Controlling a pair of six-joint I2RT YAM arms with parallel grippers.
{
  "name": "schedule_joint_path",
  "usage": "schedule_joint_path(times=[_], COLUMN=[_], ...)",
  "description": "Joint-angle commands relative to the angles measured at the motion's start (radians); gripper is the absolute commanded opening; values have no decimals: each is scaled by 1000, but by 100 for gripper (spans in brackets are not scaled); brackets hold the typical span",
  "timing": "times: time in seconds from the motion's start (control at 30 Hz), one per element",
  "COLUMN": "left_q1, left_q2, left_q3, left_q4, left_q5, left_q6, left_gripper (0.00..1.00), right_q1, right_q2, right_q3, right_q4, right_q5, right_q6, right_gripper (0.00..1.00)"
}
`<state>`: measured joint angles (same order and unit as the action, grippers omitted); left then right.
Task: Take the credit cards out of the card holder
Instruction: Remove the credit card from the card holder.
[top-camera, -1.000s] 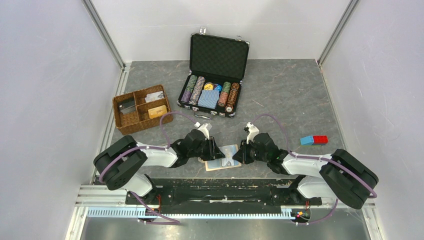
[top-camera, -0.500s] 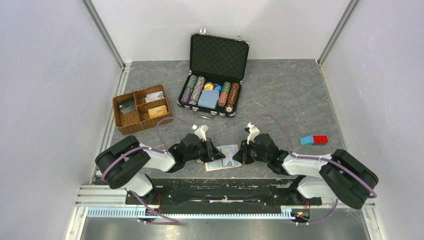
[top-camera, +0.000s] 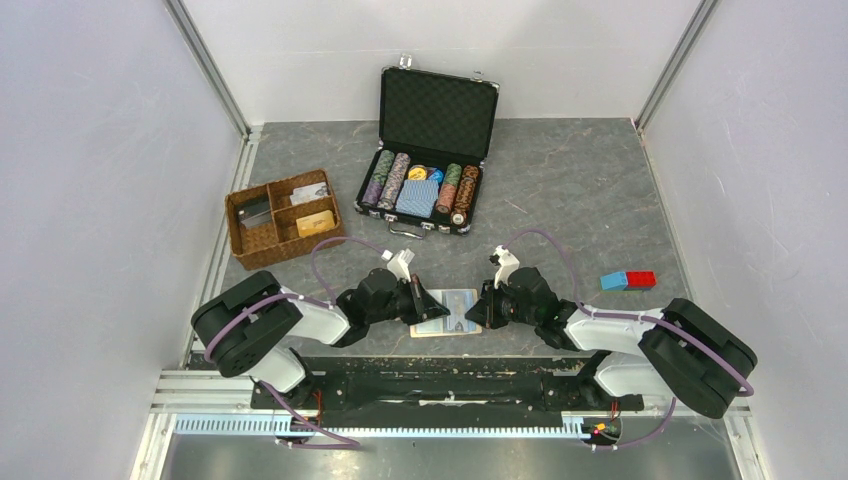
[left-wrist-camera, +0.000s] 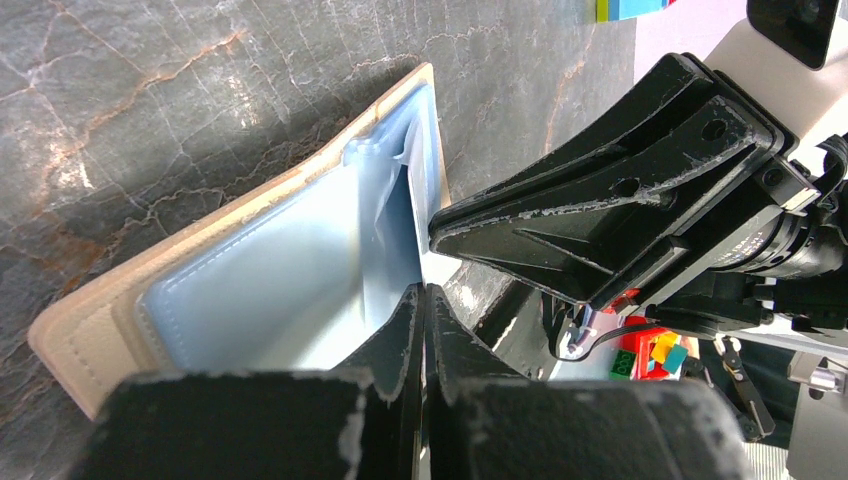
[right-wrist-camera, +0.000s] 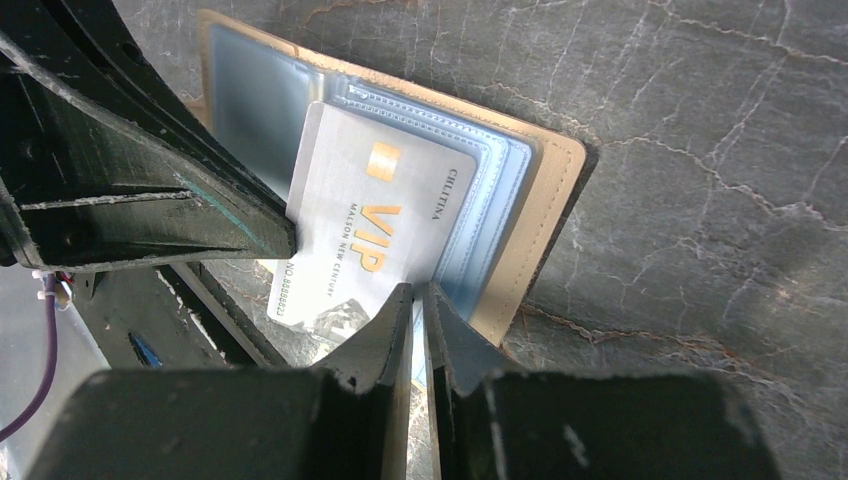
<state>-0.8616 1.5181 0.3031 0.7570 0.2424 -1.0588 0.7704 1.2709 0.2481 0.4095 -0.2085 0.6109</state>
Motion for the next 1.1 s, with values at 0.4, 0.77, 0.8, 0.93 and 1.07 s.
schedule_joint_path(times=[0.4,0.77,0.8,0.93,1.07], left_q1=[58,107,110,111,111], left_q2=[-31,-68,-76,-111,-152], left_q3=[-16,-34,-27,-11,1], left_q4=[4,-76,-113,-211,-293], left_q5=[38,27,20,-9,-36], left_q6=[8,13,16,33,51], left_gripper=[2,2,2,2,2], right_q1=[5,4,4,4,5], right_q2=[15,27,27,31,30], right_q3=[-7,-4,-2,3,9], right_q4=[-23,-26,-28,-31,-37], right_q5=[18,21,24,26,28], right_q6=[-18,-25,-26,-30,-35], right_gripper=[9,8,8,8,8])
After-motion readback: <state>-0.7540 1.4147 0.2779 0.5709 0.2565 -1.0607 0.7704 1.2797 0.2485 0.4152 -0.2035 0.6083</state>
